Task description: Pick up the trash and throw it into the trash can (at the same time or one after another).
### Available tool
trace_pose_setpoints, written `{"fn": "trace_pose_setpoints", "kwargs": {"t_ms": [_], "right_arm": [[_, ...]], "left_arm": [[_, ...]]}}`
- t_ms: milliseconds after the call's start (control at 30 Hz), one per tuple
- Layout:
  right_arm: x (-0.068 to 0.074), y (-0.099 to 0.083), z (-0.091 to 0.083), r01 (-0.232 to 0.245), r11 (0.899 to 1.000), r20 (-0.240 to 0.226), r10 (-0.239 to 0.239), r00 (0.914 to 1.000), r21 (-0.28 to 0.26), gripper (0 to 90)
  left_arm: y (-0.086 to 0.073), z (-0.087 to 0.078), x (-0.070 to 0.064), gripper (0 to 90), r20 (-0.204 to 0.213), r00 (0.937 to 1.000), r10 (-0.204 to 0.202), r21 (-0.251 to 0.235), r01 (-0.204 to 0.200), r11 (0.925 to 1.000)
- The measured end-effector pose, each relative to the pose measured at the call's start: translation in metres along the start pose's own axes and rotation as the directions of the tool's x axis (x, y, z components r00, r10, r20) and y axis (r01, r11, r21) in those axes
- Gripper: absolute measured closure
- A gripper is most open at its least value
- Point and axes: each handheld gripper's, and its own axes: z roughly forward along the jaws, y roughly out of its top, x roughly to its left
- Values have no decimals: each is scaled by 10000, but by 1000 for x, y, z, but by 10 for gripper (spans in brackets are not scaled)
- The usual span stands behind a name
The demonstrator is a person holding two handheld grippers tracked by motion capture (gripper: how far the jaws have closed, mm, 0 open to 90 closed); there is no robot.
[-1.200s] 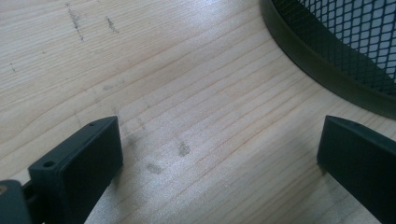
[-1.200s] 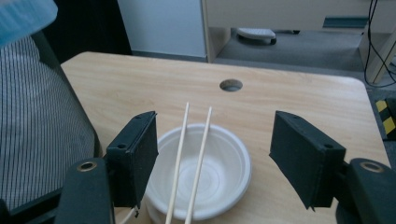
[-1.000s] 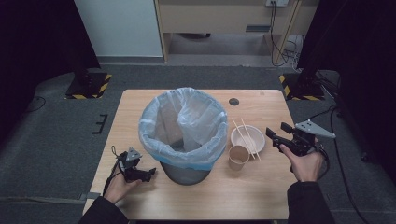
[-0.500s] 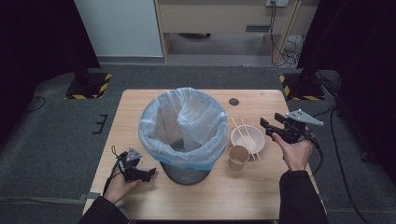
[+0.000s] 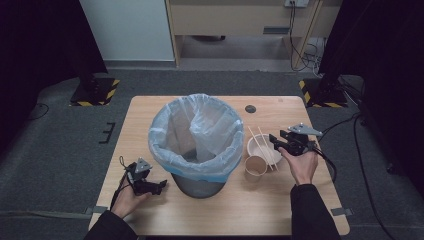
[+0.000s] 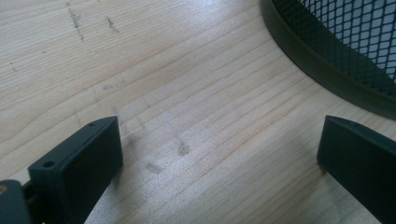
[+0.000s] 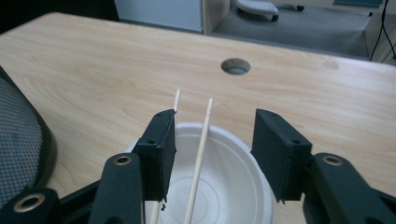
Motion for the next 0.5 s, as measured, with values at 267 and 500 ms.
{"fn": "trace_pose_setpoints", "kwargs": {"t_ms": [267,500], "right_arm": [[2,-15,16,241,9935,-165,-224,9996,1116,630],[4,-23,24,447,9827,-368,-387,9986,1795,671]], "left_arm": [[0,0,0,0,0,10000,-3,1,3,10000],[0,0,0,0,4,10000,-7,-10,7,10000]]}}
